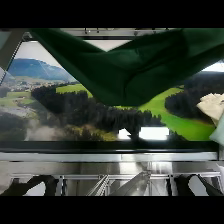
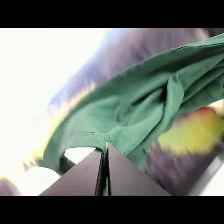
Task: Fold the shirts.
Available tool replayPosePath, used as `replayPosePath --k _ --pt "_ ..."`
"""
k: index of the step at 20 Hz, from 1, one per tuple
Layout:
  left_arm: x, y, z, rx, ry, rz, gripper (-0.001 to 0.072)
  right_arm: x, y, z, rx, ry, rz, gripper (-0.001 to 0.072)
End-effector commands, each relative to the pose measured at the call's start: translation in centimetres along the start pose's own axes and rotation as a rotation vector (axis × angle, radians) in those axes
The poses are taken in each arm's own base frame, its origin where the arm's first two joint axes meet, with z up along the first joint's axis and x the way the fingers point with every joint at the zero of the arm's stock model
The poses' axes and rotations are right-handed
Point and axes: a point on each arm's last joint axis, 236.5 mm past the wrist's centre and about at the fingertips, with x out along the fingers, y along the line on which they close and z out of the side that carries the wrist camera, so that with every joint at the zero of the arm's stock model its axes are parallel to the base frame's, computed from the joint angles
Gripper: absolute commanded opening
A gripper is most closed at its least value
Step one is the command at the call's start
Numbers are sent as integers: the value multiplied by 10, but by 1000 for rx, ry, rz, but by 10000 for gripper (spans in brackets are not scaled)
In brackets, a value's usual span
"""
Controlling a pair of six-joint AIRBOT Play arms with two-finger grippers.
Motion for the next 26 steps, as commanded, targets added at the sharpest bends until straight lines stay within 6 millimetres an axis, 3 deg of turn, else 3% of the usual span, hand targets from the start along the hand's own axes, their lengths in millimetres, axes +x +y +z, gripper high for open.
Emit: replayPosePath --k 1,2,3,5,7,8,10,12,14,15,16,17,18,23,26 --pt "-109 -82 12 182 -255 185 19 27 100 4 -225 -41 56 23" --pt "-122 -84 3 194 -274 251 19 32 105 7 -257 -68 23 23" --pt "-127 -82 -4 190 -283 291 19 35 93 14 -292 -86 -65 23" --pt "-118 -56 -19 147 -258 340 19 25 31 29 -310 -101 -351 23" --pt "-86 -5 -41 20 -165 325 19 13 -30 30 -243 -72 -503 22" --pt "-63 26 -57 -59 -102 304 19 15 -61 22 -178 -29 -515 23" --pt "-11 78 -95 -186 32 241 20 27 -136 -17 -43 109 -531 23" --pt "48 124 -137 -265 137 188 16 41 -224 -68 86 220 -575 23" --pt "107 170 -182 -334 200 192 16 35 -320 -116 173 255 -676 23" --pt "128 193 -203 -379 217 214 44 22 -364 -140 243 258 -743 24" --pt "146 217 -222 -425 234 235 297 10 -391 -160 322 275 -761 80" --pt "156 235 -236 -471 255 239 496 -1 -405 -175 419 295 -742 308" --pt "159 246 -244 -510 271 229 720 -12 -405 -182 501 313 -703 367" --pt "130 267 -239 -568 347 137 720 -78 -361 -155 650 330 -649 367" --pt "112 250 -265 -632 449 61 718 -113 -334 -192 679 457 -809 366"
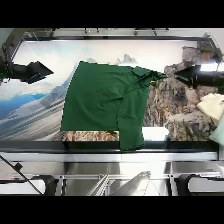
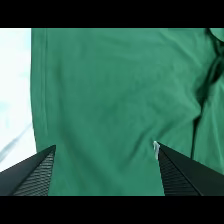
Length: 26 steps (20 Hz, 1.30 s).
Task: Fold the shirts.
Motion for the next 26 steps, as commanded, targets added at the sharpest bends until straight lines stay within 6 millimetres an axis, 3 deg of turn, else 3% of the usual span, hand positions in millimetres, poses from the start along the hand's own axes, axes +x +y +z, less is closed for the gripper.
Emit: replayPosePath --k 1,6,9,13,19,20,22,24,25,26 --pt "-4 8 -46 -73 169 -75 719 -22 -28 -60 74 106 -156 366" --pt "25 34 -132 -299 311 -119 718 8 -45 -156 167 152 -226 376" --pt "41 53 -175 -372 367 -70 717 24 -49 -198 201 230 -228 376" --pt "51 78 -204 -383 393 28 699 39 -31 -213 171 279 -188 375" --pt "82 61 -236 -385 517 -2 699 53 -8 -225 156 317 -130 375" --pt "88 57 -239 -382 536 -12 641 55 -5 -228 153 330 -123 375" --pt "96 48 -240 -353 562 -22 402 57 2 -236 143 362 -109 376" --pt "98 35 -234 -312 589 -46 25 59 7 -244 132 390 -99 376" --pt "97 28 -229 -285 600 -60 18 61 8 -247 126 399 -98 400" --pt "96 20 -222 -255 608 -71 18 63 8 -249 121 404 -101 492"
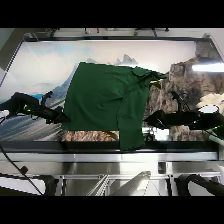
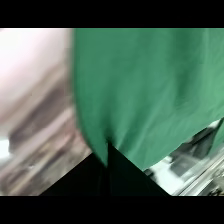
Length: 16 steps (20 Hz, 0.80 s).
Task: Fold the shirts.
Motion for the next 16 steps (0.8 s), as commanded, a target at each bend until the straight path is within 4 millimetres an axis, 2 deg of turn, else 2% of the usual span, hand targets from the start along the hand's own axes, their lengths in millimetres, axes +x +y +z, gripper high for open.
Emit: replayPosePath --k 1,4,6,9,13,14,15,16 --pt "-4 -29 5 83 44 -16 18 9 1 -6 -13 23 -14 549" --pt "-9 -42 16 136 33 -5 18 11 -31 1 57 -7 -141 548" --pt "-8 -46 18 153 34 0 19 16 -45 -3 108 17 -177 548" --pt "-7 -47 17 155 36 0 19 36 -53 -16 150 80 -188 548" --pt "-8 -46 17 156 36 1 19 79 -40 -40 147 158 -162 544" --pt "-8 -46 17 156 36 0 19 87 -34 -47 140 177 -152 482" --pt "-8 -45 17 156 36 1 19 90 -30 -52 133 191 -145 383" --pt "-9 -45 17 155 35 1 19 93 -24 -56 129 201 -127 249"
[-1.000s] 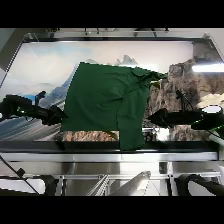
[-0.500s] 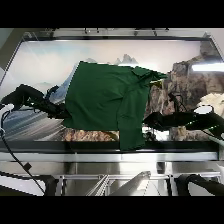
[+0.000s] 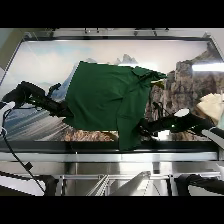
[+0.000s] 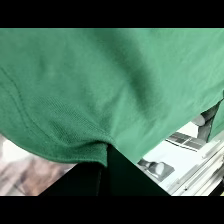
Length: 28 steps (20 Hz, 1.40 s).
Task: Fold the shirts.
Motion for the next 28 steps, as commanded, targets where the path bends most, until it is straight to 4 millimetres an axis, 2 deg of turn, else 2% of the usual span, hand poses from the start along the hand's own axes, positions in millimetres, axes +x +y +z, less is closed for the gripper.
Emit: replayPosePath --k 1,2,3,4,5,6,7,8,9,10,11,12,13,14,15,16,18,20,22,24,26,28 --pt "-1 0 0 2 0 -1 19 15 22 -14 -25 41 59 85" --pt "-1 -2 -1 2 2 -9 19 10 34 -14 -38 36 97 25" --pt "-3 -10 -1 1 0 -37 18 1 50 -12 -64 24 142 24" --pt "-10 -25 1 19 -18 -91 18 -17 75 -6 -110 -9 218 24" --pt "-24 -48 4 64 -51 -172 17 -42 105 1 -163 -61 314 24" --pt "-49 -77 7 117 -94 -263 17 -84 146 9 -229 -135 455 24" --pt "-80 -108 8 178 -139 -345 17 -136 189 11 -317 -224 619 24" --pt "-122 -145 4 283 -204 -423 17 -207 233 3 -456 -348 810 24" --pt "-165 -180 -3 393 -286 -475 17 -285 268 -20 -638 -497 992 25" --pt "-215 -218 -17 525 -399 -496 18 -356 291 -54 -804 -646 1134 24" --pt "-263 -256 -35 664 -530 -475 17 -423 305 -98 -989 -832 1248 25" --pt "-303 -287 -55 779 -660 -408 18 -469 313 -141 -1151 -1015 1295 25" --pt "-336 -313 -74 870 -789 -306 18 -496 318 -180 -1282 -1191 1274 24" --pt "-368 -339 -96 950 -931 -177 19 -511 326 -209 -1372 -1362 1190 25" --pt "-393 -363 -118 1011 -1053 -56 19 -514 335 -223 -1409 -1507 1056 24" --pt "-409 -380 -137 1055 -1143 51 20 -511 342 -228 -1421 -1622 916 24" --pt "-426 -399 -161 1087 -1254 223 20 -497 349 -211 -1335 -1774 607 24" --pt "-426 -395 -161 1070 -1261 235 20 -490 339 -183 -1216 -1854 350 24" --pt "-418 -378 -141 1023 -1207 107 20 -487 328 -167 -1168 -1847 255 24" --pt "-394 -349 -103 949 -1075 -45 20 -490 308 -142 -1094 -1826 181 25" --pt "-354 -309 -52 837 -922 -103 19 -491 275 -112 -979 -1780 189 25" --pt "-308 -273 -3 748 -796 -117 19 -488 226 -74 -823 -1729 240 25"
